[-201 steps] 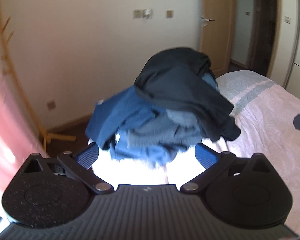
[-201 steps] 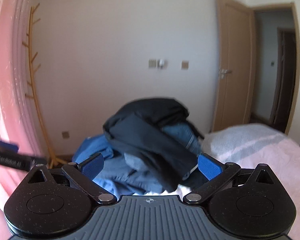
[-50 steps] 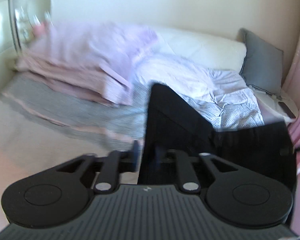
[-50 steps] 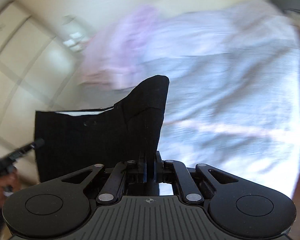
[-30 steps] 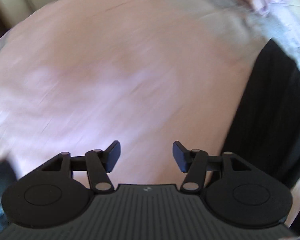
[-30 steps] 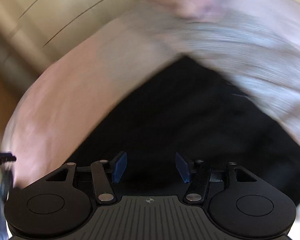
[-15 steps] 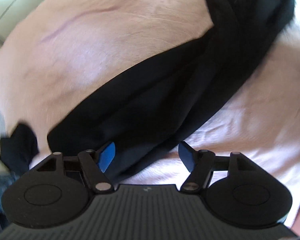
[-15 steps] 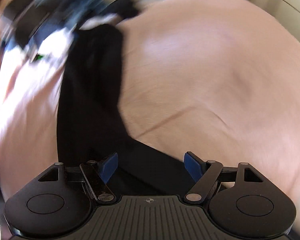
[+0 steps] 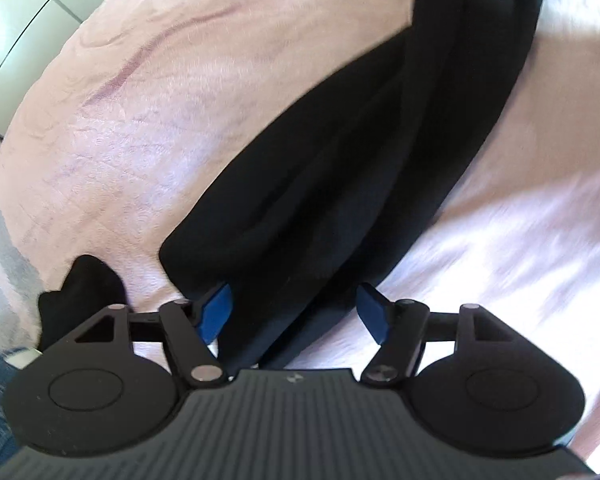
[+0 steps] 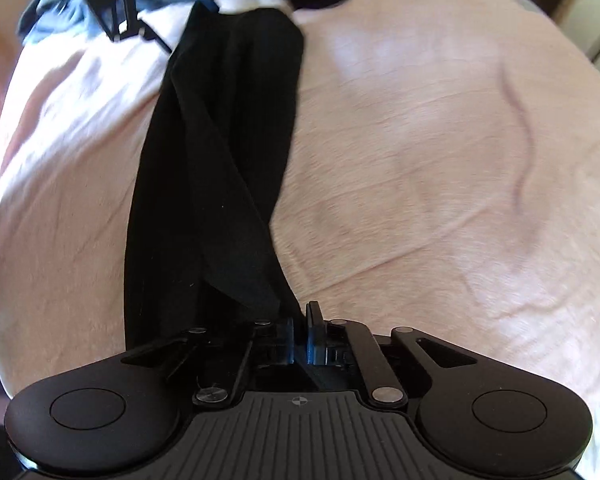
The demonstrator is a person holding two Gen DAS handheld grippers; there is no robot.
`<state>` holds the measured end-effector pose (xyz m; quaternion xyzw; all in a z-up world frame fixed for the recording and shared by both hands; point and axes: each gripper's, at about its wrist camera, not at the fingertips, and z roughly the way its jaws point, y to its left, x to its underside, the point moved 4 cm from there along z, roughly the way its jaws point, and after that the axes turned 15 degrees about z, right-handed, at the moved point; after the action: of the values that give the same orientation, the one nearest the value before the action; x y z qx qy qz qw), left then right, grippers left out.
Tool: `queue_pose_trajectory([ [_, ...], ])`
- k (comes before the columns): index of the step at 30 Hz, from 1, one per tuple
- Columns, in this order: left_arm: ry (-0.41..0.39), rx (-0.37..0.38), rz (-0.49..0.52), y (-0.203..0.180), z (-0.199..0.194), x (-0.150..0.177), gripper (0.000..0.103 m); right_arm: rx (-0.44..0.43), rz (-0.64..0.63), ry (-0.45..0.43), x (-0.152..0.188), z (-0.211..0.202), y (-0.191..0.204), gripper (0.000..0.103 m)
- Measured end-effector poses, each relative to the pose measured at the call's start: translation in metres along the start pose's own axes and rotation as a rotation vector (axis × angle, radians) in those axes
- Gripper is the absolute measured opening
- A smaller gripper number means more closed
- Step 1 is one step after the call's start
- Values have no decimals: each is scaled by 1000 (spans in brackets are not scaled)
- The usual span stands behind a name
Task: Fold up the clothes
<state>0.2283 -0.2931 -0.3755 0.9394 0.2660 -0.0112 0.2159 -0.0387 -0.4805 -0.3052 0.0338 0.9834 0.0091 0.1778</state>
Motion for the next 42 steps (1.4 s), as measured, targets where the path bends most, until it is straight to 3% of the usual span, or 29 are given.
queue_pose_trajectory([
  [2, 14, 26, 26, 3, 3, 3, 13, 5, 26, -12, -1, -1, 0, 3],
  [4, 3, 18, 23, 11, -7, 2, 5, 13, 39, -20, -4, -3, 2, 3],
  [12, -115, 48, -329, 109, -87, -2, 3, 70, 165, -163, -35, -57, -39, 1],
  [15, -73, 11, -383, 154, -78, -13, 5, 115, 154, -215, -61, -65, -68, 1],
  [17, -5, -12, -452, 182, -52, -14, 24, 145, 167, -243, -82, -51, -94, 2],
  [19, 76, -72, -487, 196, -29, -12, 31, 183, 193, -249, -99, -31, -118, 4],
  [20, 115, -106, -499, 202, -18, -11, 31, 207, 214, -240, -105, -18, -130, 12],
  [21, 140, -131, -500, 203, -12, -11, 31, 215, 235, -250, -104, -16, -132, 43],
  [22, 139, -140, -496, 196, -12, -11, 32, 224, 256, -262, -103, -14, -133, 60],
  [24, 111, -135, -488, 174, -18, -11, 40, 240, 299, -285, -102, -10, -136, 60],
  [26, 86, -109, -463, 141, -26, -10, 46, 203, 340, -286, -83, -14, -123, 60],
  [31, 117, 15, -303, 41, -39, -5, 66, 126, 402, -180, -14, -22, -67, 60],
  [33, 136, 82, -365, 17, -33, 4, 66, 105, 422, -127, 16, -24, -40, 60],
  [36, 119, 14, -293, -2, -24, 6, 65, 90, 474, -56, 48, -24, -7, 60],
  [38, 114, -59, -92, -18, -13, -1, 65, 103, 497, -32, 66, -32, 10, 60],
  [40, 114, -104, 98, -32, -1, -8, 57, 114, 515, -16, 80, -40, 25, 60],
  [41, 116, -90, 134, -37, 5, -10, 33, 120, 524, -13, 84, -42, 31, 60],
  [42, 121, -67, 167, -41, 10, -11, 19, 126, 532, -10, 88, -44, 37, 60],
])
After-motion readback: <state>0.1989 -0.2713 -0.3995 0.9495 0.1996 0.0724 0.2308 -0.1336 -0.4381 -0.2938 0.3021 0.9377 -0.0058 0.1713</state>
